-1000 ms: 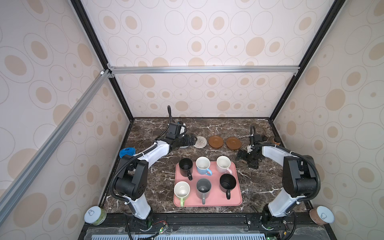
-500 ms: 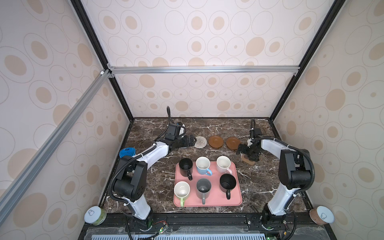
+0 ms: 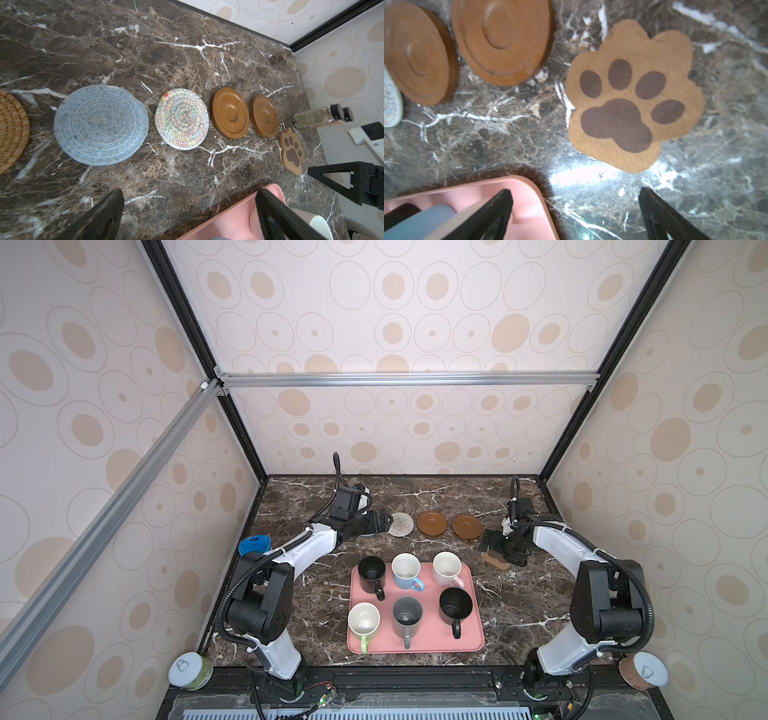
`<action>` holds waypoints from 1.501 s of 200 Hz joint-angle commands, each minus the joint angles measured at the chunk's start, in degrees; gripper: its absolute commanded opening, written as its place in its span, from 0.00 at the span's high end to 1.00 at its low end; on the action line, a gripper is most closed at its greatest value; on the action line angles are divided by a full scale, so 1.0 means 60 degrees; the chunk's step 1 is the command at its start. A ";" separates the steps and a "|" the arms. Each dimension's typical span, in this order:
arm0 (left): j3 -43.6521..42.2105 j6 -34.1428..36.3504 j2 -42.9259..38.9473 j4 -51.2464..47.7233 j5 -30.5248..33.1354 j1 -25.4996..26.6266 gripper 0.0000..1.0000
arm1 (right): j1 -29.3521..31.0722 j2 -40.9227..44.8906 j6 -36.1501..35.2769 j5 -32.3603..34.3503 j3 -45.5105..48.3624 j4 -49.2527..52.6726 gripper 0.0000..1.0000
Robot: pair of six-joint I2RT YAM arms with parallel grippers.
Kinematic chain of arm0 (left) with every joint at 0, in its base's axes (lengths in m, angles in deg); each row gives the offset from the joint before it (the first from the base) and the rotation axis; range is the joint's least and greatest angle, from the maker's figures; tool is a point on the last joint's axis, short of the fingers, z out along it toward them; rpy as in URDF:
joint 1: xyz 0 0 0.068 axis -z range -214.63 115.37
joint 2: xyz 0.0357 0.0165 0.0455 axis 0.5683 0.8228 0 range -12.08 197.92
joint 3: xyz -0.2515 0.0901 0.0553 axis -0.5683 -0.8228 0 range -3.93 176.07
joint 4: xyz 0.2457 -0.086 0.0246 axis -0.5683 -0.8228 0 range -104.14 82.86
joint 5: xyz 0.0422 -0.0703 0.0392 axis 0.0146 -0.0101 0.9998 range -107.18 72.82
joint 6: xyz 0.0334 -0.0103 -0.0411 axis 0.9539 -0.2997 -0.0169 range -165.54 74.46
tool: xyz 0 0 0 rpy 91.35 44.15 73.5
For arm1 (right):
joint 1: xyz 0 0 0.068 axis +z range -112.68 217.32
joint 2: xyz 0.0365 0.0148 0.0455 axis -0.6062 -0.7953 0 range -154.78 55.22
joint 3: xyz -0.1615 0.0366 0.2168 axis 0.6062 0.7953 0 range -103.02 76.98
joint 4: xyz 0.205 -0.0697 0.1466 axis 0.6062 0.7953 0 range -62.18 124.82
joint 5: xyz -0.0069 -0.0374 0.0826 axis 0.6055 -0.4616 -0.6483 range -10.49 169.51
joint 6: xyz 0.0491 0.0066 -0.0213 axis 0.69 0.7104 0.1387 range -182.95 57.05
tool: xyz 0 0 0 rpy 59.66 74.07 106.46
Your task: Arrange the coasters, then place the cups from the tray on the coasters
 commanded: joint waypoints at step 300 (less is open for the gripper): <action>-0.0269 -0.0024 -0.0607 0.0015 0.0047 -0.0148 0.00 | -0.0047 -0.3856 -0.1418 0.1313 -0.3308 0.0775 0.12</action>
